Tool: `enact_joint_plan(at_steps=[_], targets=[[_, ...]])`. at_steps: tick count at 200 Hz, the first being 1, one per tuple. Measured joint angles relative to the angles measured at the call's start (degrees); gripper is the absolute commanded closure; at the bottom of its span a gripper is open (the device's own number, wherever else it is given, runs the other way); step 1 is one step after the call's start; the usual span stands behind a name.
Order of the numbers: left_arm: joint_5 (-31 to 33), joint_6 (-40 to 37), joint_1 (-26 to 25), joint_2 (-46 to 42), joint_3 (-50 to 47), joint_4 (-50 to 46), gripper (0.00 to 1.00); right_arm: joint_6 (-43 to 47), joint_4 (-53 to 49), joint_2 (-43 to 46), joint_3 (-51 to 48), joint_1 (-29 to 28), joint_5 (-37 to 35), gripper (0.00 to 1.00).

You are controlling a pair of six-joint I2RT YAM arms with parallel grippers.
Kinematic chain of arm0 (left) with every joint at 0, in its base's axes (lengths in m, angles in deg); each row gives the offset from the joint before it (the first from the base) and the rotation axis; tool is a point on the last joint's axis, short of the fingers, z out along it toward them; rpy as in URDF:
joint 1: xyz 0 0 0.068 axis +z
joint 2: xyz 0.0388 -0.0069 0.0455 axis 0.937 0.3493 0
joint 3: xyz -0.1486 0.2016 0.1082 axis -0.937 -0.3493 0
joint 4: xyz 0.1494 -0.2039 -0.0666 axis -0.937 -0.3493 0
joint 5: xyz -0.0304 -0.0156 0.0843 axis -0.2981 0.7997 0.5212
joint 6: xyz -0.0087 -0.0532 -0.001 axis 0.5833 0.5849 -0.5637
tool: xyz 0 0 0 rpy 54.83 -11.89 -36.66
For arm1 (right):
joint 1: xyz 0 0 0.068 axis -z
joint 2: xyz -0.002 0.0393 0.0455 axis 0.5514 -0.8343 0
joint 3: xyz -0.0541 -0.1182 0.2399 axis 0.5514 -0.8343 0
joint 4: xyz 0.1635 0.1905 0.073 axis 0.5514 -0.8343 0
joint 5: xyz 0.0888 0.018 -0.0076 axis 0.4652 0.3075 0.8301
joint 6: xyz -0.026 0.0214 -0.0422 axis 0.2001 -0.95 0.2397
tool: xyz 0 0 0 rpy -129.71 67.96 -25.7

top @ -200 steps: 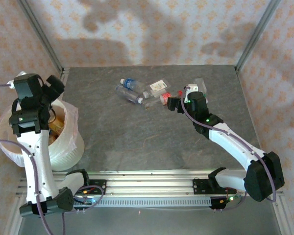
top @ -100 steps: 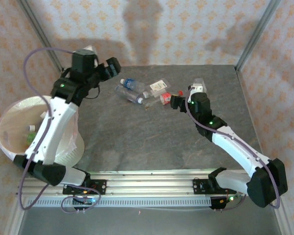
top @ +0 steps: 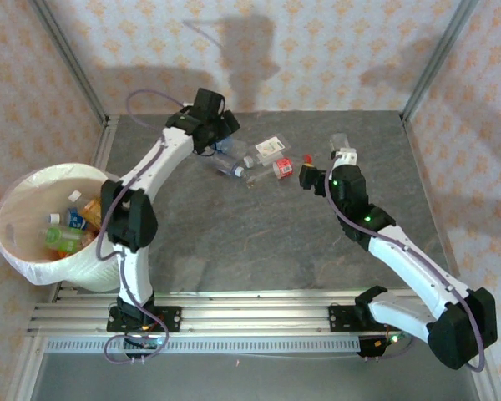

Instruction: Put the plastic bottles in the bin

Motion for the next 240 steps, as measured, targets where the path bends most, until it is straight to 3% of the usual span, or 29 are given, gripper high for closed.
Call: enact_joint_plan(at_steps=[39, 116, 240], targets=[[0.24, 5.57, 1.55, 8.63, -1.27, 1.40, 0.07, -0.85, -2.60, 0.35, 0.00, 0.02, -0.74, 0.01], [2.69, 11.47, 4.35, 10.43, -5.68, 7.98, 0.16, -0.85, -5.79, 0.35, 0.00, 0.02, -0.92, 0.01], [4.09, 9.14, 4.92, 11.19, -11.34, 10.25, 0.27, -0.83, -6.01, 0.35, 0.02, 0.02, -1.62, 0.01]])
